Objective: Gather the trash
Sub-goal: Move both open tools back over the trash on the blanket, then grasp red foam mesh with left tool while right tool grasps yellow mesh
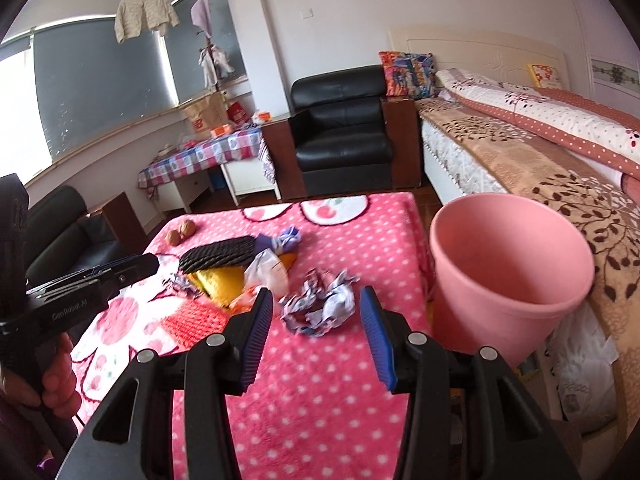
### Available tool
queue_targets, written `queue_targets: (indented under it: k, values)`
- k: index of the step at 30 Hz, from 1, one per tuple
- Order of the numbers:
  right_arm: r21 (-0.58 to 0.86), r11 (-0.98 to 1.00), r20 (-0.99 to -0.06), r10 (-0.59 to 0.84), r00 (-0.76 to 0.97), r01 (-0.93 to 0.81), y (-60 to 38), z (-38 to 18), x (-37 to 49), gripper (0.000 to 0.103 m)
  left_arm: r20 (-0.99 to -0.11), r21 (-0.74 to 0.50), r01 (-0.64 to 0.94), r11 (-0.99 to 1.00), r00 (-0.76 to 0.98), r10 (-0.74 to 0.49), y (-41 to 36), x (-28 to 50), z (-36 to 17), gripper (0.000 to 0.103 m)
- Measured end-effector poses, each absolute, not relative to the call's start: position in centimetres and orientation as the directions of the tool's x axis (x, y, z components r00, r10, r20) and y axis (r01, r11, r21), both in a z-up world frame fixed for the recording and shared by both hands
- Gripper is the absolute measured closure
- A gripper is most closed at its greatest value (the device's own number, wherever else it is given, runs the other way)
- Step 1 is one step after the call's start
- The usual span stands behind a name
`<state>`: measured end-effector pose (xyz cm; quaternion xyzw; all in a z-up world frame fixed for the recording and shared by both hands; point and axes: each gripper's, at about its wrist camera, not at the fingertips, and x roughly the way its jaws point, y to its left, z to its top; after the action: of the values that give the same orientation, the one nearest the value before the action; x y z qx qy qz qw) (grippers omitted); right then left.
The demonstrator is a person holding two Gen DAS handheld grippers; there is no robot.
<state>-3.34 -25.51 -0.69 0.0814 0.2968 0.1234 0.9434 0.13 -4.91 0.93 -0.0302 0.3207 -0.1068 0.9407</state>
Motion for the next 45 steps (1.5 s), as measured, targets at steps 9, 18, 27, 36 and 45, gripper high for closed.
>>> queue_targets:
  k: [9,18,27,36,45]
  values:
    - [0.218,0.943,-0.587,0.332,0.738,-0.251,-22.4,-2.5,-2.9,0.058,-0.648,-0.137,0.083,0.987,0.746,-0.153,0.1,-0.9,-1.7,0.07]
    - [0.219,0.932,-0.609,0.362,0.705,-0.29,-20.9,-3.5,-2.4,0.058,-0.723,-0.16,0.08,0.984,0.669,-0.172,0.1,-0.2,-4.8,0.07]
    - [0.23,0.93,-0.611,0.368,0.701,-0.288,-21.0,-3.8,-1.9,0.057,-0.793,-0.247,0.005,0.969,0.574,-0.205,-0.1,2.6,-7.5,0.07]
    - [0.251,0.917,-0.62,0.399,0.676,-0.311,-20.0,-4.1,-0.7,0.057,-0.774,-0.234,0.027,0.972,0.6,-0.203,-0.2,2.4,-7.2,0.093]
    - [0.251,0.876,-0.604,0.475,0.64,-0.413,-15.9,-2.8,1.8,0.057,-0.715,-0.238,0.057,0.97,0.665,-0.215,2.1,0.7,-4.3,0.095]
